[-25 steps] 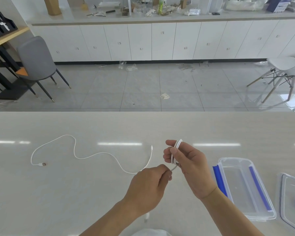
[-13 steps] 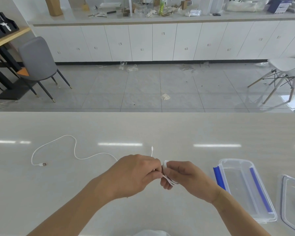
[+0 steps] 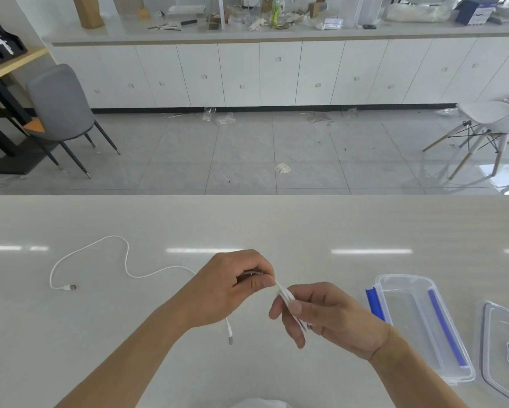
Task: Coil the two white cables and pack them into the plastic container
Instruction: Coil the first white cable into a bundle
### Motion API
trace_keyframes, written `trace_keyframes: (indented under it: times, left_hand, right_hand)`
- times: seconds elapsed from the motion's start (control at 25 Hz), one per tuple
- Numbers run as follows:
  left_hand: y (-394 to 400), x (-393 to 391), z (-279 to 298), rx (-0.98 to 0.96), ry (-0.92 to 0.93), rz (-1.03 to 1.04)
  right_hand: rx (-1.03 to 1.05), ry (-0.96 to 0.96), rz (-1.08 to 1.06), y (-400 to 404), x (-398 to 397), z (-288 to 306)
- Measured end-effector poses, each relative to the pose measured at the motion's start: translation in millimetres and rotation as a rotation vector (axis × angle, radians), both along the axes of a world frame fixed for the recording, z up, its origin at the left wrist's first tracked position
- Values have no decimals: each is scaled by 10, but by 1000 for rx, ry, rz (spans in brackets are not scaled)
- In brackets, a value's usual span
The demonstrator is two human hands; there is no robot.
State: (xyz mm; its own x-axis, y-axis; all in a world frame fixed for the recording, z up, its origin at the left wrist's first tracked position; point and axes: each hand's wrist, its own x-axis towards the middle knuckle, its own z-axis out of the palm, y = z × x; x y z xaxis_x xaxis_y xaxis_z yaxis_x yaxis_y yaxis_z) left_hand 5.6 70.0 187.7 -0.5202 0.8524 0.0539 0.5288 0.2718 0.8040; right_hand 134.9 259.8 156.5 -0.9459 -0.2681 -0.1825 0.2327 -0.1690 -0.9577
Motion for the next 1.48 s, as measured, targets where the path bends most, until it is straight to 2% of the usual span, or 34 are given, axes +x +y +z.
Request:
trace_keyframes:
  times: [0.12, 0.28, 0.44, 0.56, 0.88, 1.08, 1.28, 1.48]
  left_hand:
    - [47, 45, -123, 97, -103, 81]
    - [154, 151, -291, 170, -153, 192]
    - [286, 286, -458, 162, -238, 285]
    - [355, 417, -528, 109, -191, 296]
    - [373, 581, -597, -43, -112, 295]
    - [309, 612, -539, -193, 70, 251]
    - [240, 605, -426, -329, 230, 190]
    - [181, 572, -372, -413, 365, 115]
  right_hand:
    - [-272, -13, -12, -2, -14, 24]
    - [-497, 7, -121, -59, -77, 6]
    - [-611, 60, -316, -129, -178, 7]
    - [-642, 73, -448, -126, -255, 8]
    - [-402, 79, -672, -125, -293, -129]
    - [-189, 107, -742, -119, -282, -199]
    - [80, 137, -700, -174, -255, -257]
    - [235, 131, -584, -208, -243, -307]
